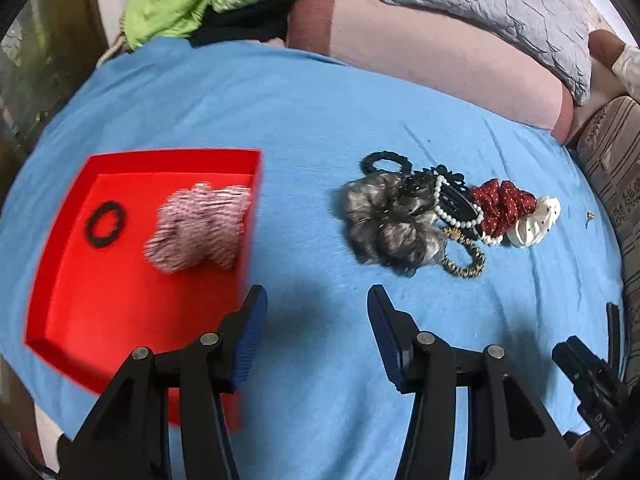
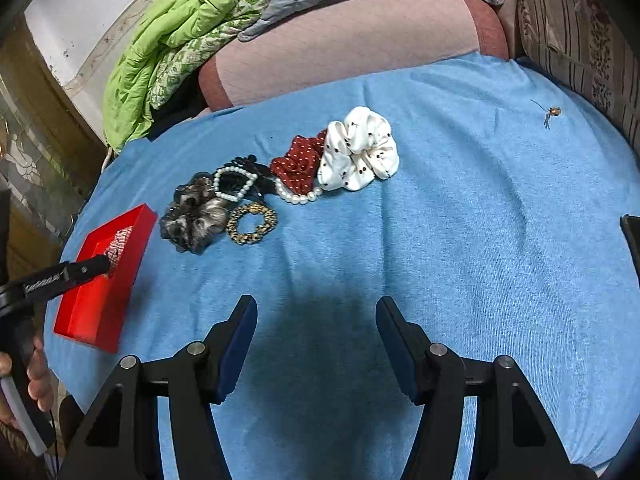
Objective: Organize jewelry
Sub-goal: 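Grasp the grey sheer scrunchie with left gripper while right grasps white scrunchie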
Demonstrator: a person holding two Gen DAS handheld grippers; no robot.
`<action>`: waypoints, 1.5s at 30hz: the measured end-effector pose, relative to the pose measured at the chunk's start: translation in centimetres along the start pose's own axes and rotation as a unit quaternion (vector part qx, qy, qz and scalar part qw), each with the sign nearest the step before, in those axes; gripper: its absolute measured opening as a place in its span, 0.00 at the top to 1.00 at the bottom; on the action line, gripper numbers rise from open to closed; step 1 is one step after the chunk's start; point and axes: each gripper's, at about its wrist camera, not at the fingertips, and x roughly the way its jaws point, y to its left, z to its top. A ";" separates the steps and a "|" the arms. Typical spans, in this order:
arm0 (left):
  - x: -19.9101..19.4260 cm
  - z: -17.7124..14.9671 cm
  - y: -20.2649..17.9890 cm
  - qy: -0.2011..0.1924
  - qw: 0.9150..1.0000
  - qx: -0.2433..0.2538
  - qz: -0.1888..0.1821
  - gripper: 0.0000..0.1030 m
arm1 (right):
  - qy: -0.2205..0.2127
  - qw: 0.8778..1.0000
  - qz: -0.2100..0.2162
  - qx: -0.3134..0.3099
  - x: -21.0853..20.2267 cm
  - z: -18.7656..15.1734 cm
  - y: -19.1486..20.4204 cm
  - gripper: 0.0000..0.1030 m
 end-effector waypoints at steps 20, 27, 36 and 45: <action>8.3 5.0 -3.2 0.030 0.999 0.003 -0.028 0.75 | -0.018 0.999 -0.005 0.043 7.2 11.3 -2.7 0.51; 6.9 3.6 -2.9 0.049 0.996 0.001 -0.069 0.91 | -0.005 0.998 0.011 0.055 6.4 10.0 -2.9 0.94; 1.7 -2.5 -0.8 0.054 0.990 -0.011 -0.132 0.90 | 0.022 0.994 0.075 0.079 1.9 3.5 -3.3 0.94; -0.4 -6.5 1.8 0.036 0.996 0.000 -0.086 0.64 | 0.046 0.993 0.053 0.091 0.0 -3.3 -4.0 0.72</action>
